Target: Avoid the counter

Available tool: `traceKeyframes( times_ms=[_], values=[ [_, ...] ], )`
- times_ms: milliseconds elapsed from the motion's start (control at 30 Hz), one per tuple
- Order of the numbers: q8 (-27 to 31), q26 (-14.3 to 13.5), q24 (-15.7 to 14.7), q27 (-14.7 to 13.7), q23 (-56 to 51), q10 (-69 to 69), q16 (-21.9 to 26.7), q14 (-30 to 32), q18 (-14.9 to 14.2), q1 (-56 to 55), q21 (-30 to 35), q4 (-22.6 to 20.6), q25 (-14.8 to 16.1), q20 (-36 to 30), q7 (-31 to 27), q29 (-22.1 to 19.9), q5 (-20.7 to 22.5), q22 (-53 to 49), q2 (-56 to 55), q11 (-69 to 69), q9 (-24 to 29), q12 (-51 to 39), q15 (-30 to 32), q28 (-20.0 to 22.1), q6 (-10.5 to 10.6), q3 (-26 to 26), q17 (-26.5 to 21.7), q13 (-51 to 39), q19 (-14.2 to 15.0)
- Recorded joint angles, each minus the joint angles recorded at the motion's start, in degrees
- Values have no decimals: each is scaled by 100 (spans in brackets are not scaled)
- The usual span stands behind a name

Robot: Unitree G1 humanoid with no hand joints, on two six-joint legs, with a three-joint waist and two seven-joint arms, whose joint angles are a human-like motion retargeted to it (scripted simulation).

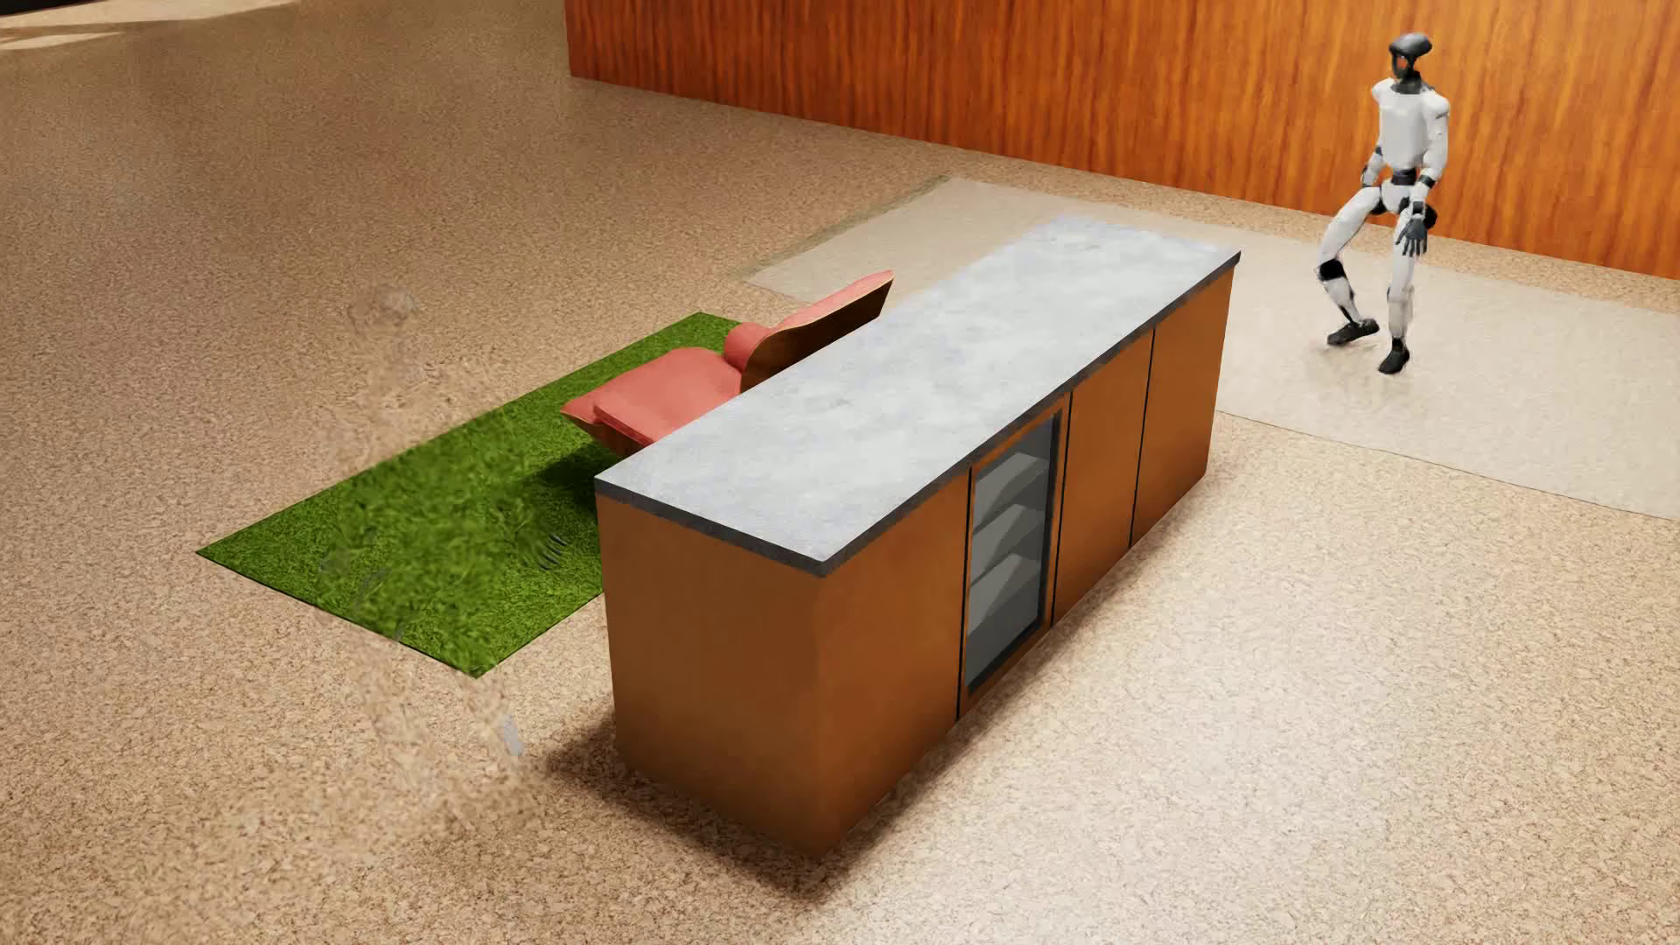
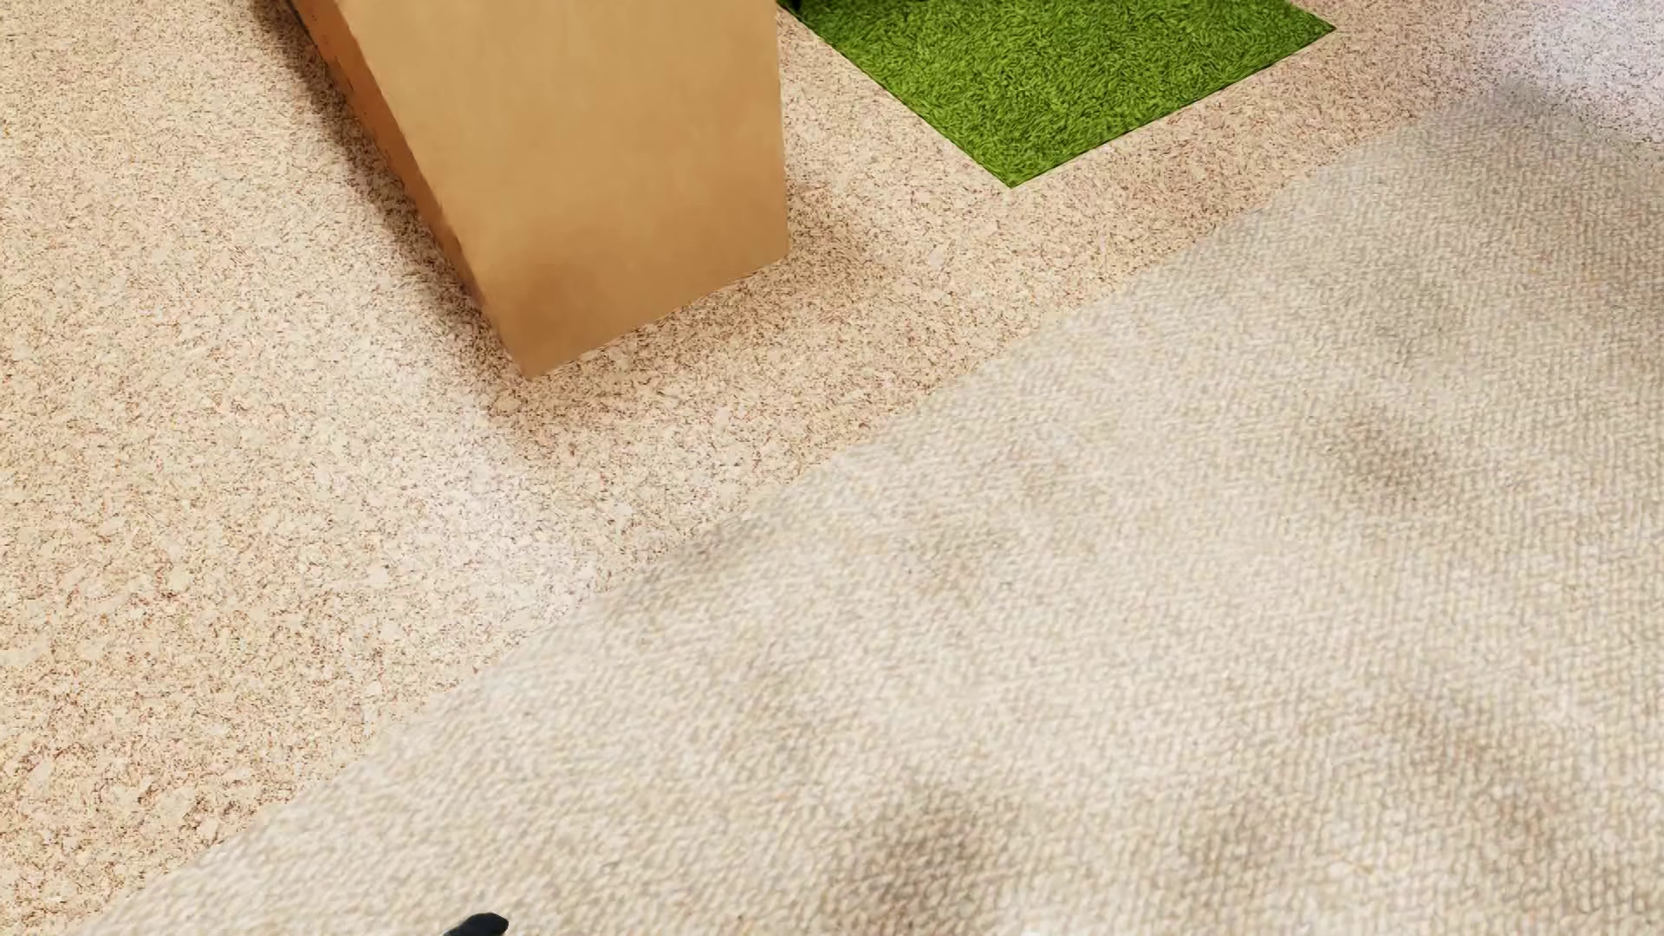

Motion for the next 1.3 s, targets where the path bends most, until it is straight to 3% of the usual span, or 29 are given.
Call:
traceKeyframes(
  times_ms=[33,67,100,133,167,200,233,267,300,333,367,433,500,567,633,667,733,800,833,900,933,967,1033,1100,1167,1233,1267,1300],
  values=[
    [536,-329,69,-565,166,-243,264,19,-87,147,44,-127,-417,-146,-403,233,296,-46,-627,6,25,-15,33,-155,19,-94,-113,145,166],
    [1054,-691,143,-818,283,-536,582,51,-181,323,-214,-193,-591,-368,-761,456,612,-186,-1147,-304,46,57,169,-285,51,-170,-106,258,351],
    [1646,-914,159,-723,337,-753,873,15,-283,489,-696,-190,-549,-514,-1038,490,967,-406,-1521,-868,66,197,281,-319,94,-228,-26,301,602],
    [2317,-1007,87,-592,392,-808,1070,-81,-372,605,-978,-120,-676,-552,-1298,423,1346,-641,-1691,-1650,87,375,284,-309,153,-270,2,282,546],
    [2708,-1028,-51,-518,410,-683,1175,-222,-453,686,-1086,-16,-964,-517,-1538,206,1561,-819,-1673,-2461,109,566,312,-330,218,-286,-31,224,671],
    [2675,-899,-188,-402,429,-475,1227,-370,-557,771,-1037,150,-1405,-418,-1737,10,1664,-927,-1538,-3079,127,746,403,-362,282,-272,-89,151,991],
    [2818,-754,-253,-345,395,-25,1218,-374,-662,826,-967,364,-1769,-330,-1949,-228,1869,-986,-1273,-3213,140,896,1265,-351,362,-255,-124,53,1048],
    [2730,-724,-298,-231,377,570,1135,-61,-550,814,-891,535,-2084,-234,-2151,-468,1945,-1026,-1154,-2786,178,1075,1232,-332,452,-198,-167,-95,1159],
    [2463,-615,-283,-190,479,1627,1015,595,-200,590,-846,835,-2291,-72,-2193,-610,1984,-1048,-933,-2366,236,1277,800,-95,556,-126,-177,-373,1074],
    [2189,-568,-383,-240,596,2774,743,1337,256,164,-886,1228,-2325,136,-2169,-779,2024,-1107,-601,-2209,278,1439,452,93,671,-69,-199,-701,995],
    [1939,-536,-422,-361,615,3745,398,2130,495,-310,-867,1695,-2331,239,-2084,-791,2050,-1115,-220,-2208,297,1554,198,125,783,-7,-265,-1090,941],
    [1640,-596,-251,-357,537,4873,-236,1872,543,-1199,-726,1804,-2491,149,-1963,-935,2070,-1033,687,-2712,291,1874,-4,-73,934,155,-479,-2004,904],
    [1362,-597,206,-417,204,5100,-579,2052,203,-2069,-787,1461,-2205,106,-1788,-1183,2039,-1038,1493,-3283,223,2167,-127,-365,936,308,-537,-2817,894],
    [1083,-472,173,-659,-327,4401,-911,2092,-168,-2761,-855,1161,-1433,575,-1572,-1480,2013,-1026,2098,-3614,163,2255,-337,-335,861,434,-563,-3553,921],
    [869,-411,5,-848,-815,2848,-1013,2193,-185,-3136,-617,1092,-781,1059,-1306,-1508,2082,-817,2584,-3818,151,2181,-595,-100,798,528,-671,-4210,966],
    [791,-393,64,-835,-1073,1732,-984,2329,-346,-3195,-435,960,-482,1137,-1330,-1502,2134,-661,2805,-3919,159,2127,-731,-20,765,557,-708,-4471,996],
    [691,-398,220,-889,-1716,-718,-902,2328,-191,-3091,33,663,36,1172,-1574,-1663,2249,-433,3271,-4203,199,2006,-897,136,695,578,-743,-4749,1073],
    [619,-569,303,-1093,-2362,-1342,-772,2155,-253,-3125,521,791,418,1082,-642,-1685,2333,-346,3692,-4321,269,1911,-889,136,645,515,-785,-4701,1216],
    [619,-618,316,-1120,-2617,-900,-741,1968,-76,-3145,724,905,527,1028,-209,-1604,2294,-348,3874,-4173,303,1852,-758,111,616,506,-808,-4534,1325],
    [802,-744,333,-1144,-2903,-30,-806,2209,904,-3113,1157,875,319,867,-94,-1447,2027,-451,4076,-3662,358,1776,-67,116,494,557,-928,-4004,1553],
    [884,-816,359,-1075,-2898,409,-861,2250,1091,-3061,1294,812,93,744,-97,-1411,1812,-500,3960,-2955,382,1735,452,115,408,577,-952,-3641,1509],
    [987,-911,404,-939,-2763,908,-900,1932,1134,-3035,1361,721,-199,571,-98,-1370,1526,-512,3611,-1821,410,1659,1009,63,308,579,-945,-3258,1532],
    [1474,-1041,572,-640,-2003,1245,-880,1282,1101,-2659,1367,295,-923,200,-112,-1266,1126,-642,2432,567,470,1408,1923,-83,93,497,-762,-2621,1000],
    [2281,-1088,702,-191,-617,1010,-873,927,1055,-2059,1104,-175,-1159,-30,-216,-1286,1614,-1142,1039,2097,521,1266,1233,34,-55,341,-280,-2269,879],
    [2728,-1321,371,194,514,470,-796,744,967,-1328,699,-575,-1075,-151,-505,-711,2180,-1581,-108,2368,511,1068,1247,205,-78,198,40,-1875,742],
    [2655,-1564,-2,-156,747,81,-533,518,871,-673,794,-864,-1388,-472,-1026,-206,2147,-1948,-914,1456,479,833,1217,167,-35,47,137,-1171,477],
    [2278,-1577,-120,-410,557,-33,-380,384,831,-399,748,-981,-1471,-705,-1334,-295,1832,-2113,-1180,614,463,652,1195,97,-17,-44,218,-728,206],
    [1757,-1581,-185,-567,329,-110,-235,236,798,-149,559,-1078,-1374,-941,-1637,-576,1560,-2223,-1305,-490,445,463,1206,39,-6,-131,381,-272,136]
  ],
)
